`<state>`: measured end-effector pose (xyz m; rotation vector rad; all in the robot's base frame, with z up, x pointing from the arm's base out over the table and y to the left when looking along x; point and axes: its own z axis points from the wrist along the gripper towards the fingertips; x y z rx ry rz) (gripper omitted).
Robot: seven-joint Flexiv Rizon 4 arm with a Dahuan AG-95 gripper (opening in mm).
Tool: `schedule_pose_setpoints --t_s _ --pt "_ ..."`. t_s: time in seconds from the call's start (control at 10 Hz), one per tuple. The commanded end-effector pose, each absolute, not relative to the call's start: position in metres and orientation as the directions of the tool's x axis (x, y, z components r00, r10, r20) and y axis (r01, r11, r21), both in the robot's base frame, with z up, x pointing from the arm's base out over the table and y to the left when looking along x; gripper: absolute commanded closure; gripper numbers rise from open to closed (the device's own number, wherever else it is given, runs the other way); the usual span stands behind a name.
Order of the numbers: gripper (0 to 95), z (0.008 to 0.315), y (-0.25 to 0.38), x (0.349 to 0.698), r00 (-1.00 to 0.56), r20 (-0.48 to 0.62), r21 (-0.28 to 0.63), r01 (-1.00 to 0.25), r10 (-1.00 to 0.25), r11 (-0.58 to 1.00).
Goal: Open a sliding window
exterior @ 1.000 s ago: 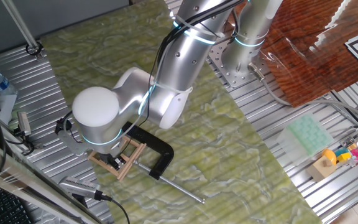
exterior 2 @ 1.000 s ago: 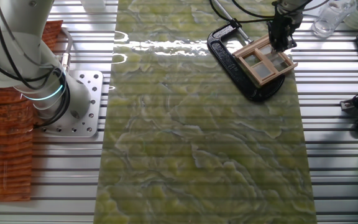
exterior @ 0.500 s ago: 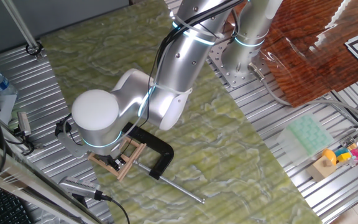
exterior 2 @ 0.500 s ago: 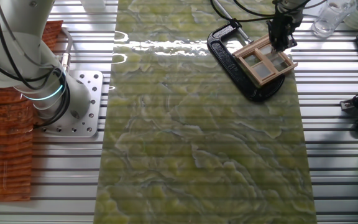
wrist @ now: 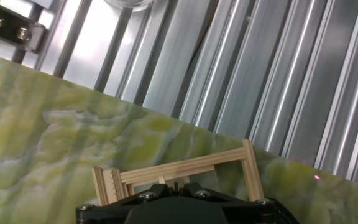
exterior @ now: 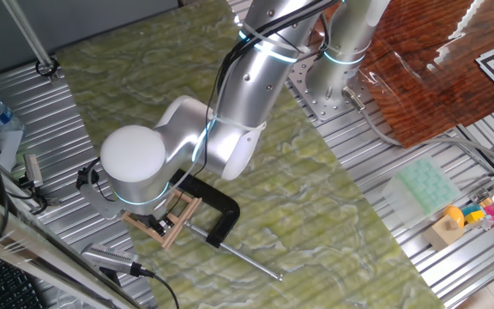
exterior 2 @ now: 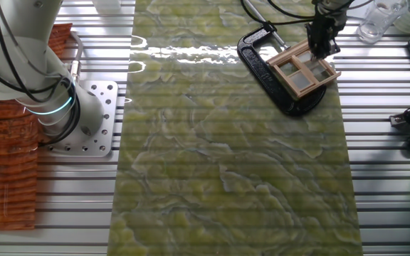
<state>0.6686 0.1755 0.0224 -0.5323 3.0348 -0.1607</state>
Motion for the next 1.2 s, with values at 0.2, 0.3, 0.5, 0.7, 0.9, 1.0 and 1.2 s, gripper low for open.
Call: schedule_pose_setpoints --t_s 0.2,0.3,0.5,0.7,0.9,1.0,1.2 --pt "95.0 0.0218 0.1744 0.6688 -0.939 -0.026 -0.134 -0.338 -0.344 0.932" --pt "95.0 0.0218 0.1744 0.6687 -0.939 -0.023 -0.134 -0.338 -0.344 0.932" --pt "95.0 0.0213 0.1743 0.6687 -0.939 -0.015 -0.140 -0.337 -0.342 0.931" --pt "95.0 0.0213 0.1743 0.6687 -0.941 -0.002 -0.140 -0.334 -0.337 0.932" --pt "95.0 0.0212 0.1743 0.6687 -0.943 0.026 -0.145 -0.331 -0.331 0.932" --pt "95.0 0.0213 0.1743 0.6687 -0.943 0.039 -0.146 -0.332 -0.329 0.932" --pt "95.0 0.0213 0.1742 0.6687 -0.943 0.064 -0.166 -0.332 -0.326 0.928"
